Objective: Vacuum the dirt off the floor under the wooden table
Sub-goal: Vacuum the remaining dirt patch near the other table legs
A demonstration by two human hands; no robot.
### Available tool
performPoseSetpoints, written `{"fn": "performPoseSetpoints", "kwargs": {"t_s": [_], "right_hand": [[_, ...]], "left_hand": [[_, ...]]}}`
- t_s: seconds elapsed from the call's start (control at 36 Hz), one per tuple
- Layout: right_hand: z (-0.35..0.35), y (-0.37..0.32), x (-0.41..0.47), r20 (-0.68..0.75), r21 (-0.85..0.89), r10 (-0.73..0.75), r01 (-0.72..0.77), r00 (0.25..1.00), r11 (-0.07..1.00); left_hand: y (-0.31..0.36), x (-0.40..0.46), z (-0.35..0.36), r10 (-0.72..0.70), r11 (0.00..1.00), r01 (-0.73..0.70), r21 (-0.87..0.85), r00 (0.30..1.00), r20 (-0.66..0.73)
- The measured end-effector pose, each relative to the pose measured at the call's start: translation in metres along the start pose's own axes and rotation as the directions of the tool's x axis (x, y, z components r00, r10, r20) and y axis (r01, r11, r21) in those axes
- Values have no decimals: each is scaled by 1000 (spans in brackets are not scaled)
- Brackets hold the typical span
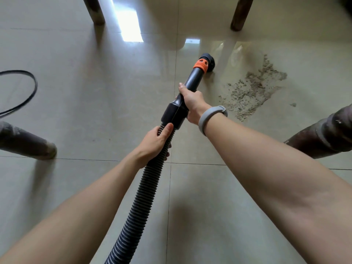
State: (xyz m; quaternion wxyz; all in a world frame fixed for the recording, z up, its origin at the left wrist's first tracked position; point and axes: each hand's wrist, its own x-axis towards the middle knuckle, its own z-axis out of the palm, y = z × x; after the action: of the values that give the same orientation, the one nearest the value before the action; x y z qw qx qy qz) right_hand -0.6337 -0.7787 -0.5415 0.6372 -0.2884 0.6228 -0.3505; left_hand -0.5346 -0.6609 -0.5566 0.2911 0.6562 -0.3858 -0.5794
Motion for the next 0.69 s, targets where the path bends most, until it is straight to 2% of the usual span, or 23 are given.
{"fn": "performPoseSetpoints", "kwargs": {"t_s": [0.39, 0.69], "right_hand": [[-10, -6, -3, -140, -82, -33, 22, 990, 996], [-13, 7, -32, -113, 30, 61, -58, 992, 998]], "left_hand": [[13, 6, 6, -35, 998, 31, 51, 995, 91], [5, -18, -9, -16, 997, 5, 79, 989, 144]]}}
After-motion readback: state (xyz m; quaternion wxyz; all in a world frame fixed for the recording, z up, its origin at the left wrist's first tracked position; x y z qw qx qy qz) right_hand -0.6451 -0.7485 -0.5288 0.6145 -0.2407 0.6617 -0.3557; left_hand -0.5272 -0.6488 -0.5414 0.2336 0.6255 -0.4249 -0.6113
